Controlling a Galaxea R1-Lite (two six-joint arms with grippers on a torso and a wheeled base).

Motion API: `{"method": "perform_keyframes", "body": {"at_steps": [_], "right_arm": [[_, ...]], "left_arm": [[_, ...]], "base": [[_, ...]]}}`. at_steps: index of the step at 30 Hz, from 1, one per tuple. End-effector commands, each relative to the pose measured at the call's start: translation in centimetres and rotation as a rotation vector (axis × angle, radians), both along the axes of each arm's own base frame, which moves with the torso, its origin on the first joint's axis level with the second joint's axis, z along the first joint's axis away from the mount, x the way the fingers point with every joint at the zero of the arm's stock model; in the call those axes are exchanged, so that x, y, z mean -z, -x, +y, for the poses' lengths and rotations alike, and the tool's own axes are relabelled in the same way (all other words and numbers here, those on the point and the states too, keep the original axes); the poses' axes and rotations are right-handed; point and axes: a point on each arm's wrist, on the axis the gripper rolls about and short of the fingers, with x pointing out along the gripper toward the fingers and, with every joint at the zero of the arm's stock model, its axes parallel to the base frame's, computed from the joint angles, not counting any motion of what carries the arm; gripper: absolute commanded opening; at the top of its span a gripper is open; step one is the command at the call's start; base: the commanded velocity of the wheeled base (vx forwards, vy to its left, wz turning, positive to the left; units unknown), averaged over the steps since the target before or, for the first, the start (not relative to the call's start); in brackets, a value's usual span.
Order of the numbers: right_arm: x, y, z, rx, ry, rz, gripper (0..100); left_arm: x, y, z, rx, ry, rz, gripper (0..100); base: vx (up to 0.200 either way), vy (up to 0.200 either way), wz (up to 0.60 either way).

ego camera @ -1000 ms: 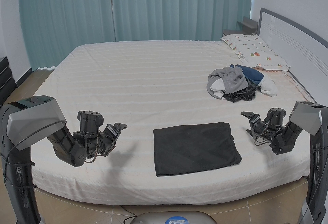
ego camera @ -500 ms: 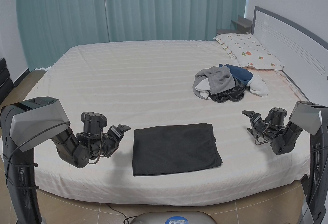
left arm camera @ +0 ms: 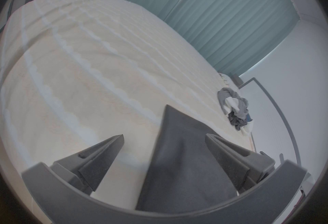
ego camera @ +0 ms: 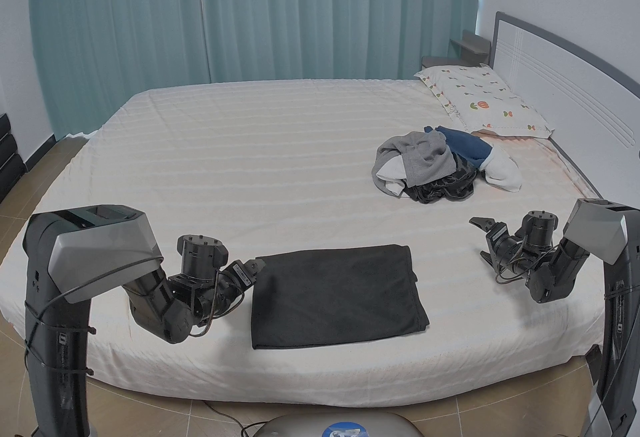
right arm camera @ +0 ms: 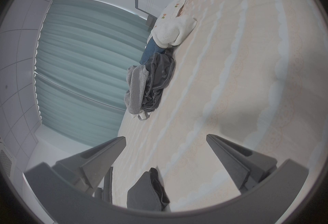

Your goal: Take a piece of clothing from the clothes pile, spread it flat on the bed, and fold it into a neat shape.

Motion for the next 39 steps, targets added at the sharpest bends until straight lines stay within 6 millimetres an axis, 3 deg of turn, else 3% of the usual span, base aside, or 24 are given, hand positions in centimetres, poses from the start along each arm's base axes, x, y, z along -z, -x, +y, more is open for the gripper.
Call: {"method": "perform_keyframes", "body": {"at_steps": [1, 19, 26, 38, 39], "right_arm": [[0.1, 0.0, 0.0, -0.001, -0.001, 0.003, 100], [0.3, 0.0, 0.0, -0.002, 0.001, 0.005, 100], [0.3, 0.0, 0.3, -0.007, 0.002, 0.005, 100], [0.3, 0.0, 0.3, -0.009, 0.010, 0.005, 100], [0.3, 0.0, 0.3, -0.009, 0.010, 0.005, 100]], "left_arm": [[2.1, 0.3, -1.2, 0.029, -0.001, -0.015, 100], [3.9, 0.8, -2.5, 0.058, -0.103, -0.027, 100], [3.6, 1.5, -3.6, 0.086, -0.087, -0.075, 100], [3.5, 1.6, -3.5, 0.083, -0.080, -0.074, 100], [3.5, 1.6, -3.5, 0.082, -0.078, -0.074, 0]], "base": [[0.000, 0.000, 0.00], [0.000, 0.000, 0.00], [0.000, 0.000, 0.00], [0.000, 0.000, 0.00], [0.000, 0.000, 0.00]]}}
